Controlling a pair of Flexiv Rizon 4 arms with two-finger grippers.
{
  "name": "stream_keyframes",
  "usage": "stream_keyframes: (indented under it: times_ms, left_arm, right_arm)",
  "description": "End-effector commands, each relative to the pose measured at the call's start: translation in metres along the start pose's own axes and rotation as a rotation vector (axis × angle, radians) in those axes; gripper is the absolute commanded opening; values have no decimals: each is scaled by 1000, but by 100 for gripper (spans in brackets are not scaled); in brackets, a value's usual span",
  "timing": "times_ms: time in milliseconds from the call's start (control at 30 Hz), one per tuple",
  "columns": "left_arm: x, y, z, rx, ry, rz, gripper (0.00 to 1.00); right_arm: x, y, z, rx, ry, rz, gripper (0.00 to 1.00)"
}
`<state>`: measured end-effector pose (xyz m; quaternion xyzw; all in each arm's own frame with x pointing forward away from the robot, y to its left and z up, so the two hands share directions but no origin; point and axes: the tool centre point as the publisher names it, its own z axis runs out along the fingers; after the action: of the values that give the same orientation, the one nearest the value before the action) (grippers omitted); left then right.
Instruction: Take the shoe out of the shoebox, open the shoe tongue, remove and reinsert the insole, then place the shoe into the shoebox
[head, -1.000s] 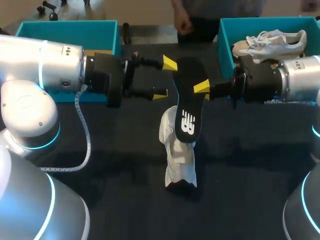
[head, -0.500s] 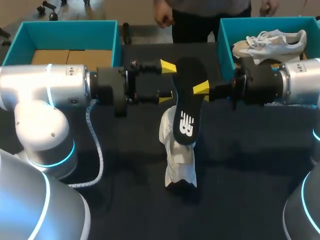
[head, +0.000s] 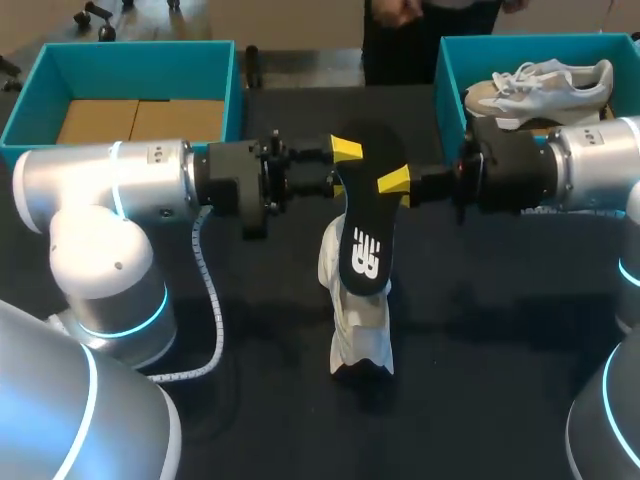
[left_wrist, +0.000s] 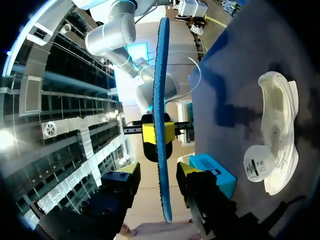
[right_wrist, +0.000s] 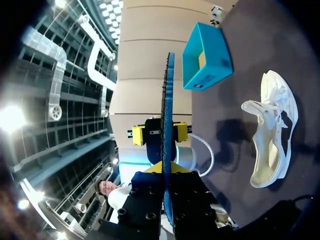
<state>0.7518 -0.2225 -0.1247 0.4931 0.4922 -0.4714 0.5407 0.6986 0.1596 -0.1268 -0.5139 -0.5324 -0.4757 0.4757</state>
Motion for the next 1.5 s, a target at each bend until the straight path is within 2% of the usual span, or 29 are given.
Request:
stream_keyframes:
  times_ms: [33, 200, 300, 367, 433, 533, 600, 700, 933, 967, 1000, 1067, 1500]
  left_arm:
    - [3, 2, 8, 2, -3, 1, 43]
    - [5, 0, 13, 11, -3, 3, 35]
    - [4, -3, 15, 19, -6, 4, 34]
    - [4, -3, 16, 22, -9, 4, 27]
    - [4, -4, 16, 24, -10, 5, 25]
    - [5, -4, 16, 25, -8, 3, 17]
    - [6, -5, 16, 25, -6, 2, 8]
    - [6, -6, 16, 27, -6, 1, 2]
    - [9, -9, 17, 38, -2, -5, 0]
    - [9, -9, 17, 40, -3, -8, 0]
    - [10, -9, 17, 41, -5, -18, 0]
    - [10, -8, 16, 41, -7, -34, 0]
    - [21, -18, 6, 85, 35, -81, 0]
  right_arm:
    - [0, 2, 4, 3, -3, 0, 0]
    - [1, 2, 5, 6, -4, -4, 0]
    - [1, 2, 5, 6, -5, -4, 0]
    - [0, 2, 5, 5, -4, -3, 0]
    - [0, 1, 5, 4, -3, -2, 0]
    - [-1, 1, 5, 2, -3, -2, 0]
    - [-1, 1, 5, 1, -2, -2, 0]
    - [-2, 2, 5, 3, -1, -2, 0]
    - [-3, 3, 6, 8, 1, -1, 0]
    - [-3, 2, 5, 5, -1, -1, 9]
    - [-4, 2, 4, 1, -5, 1, 37]
    - [-5, 0, 1, -11, -18, 4, 100]
    - [-12, -3, -32, -86, -114, -5, 100]
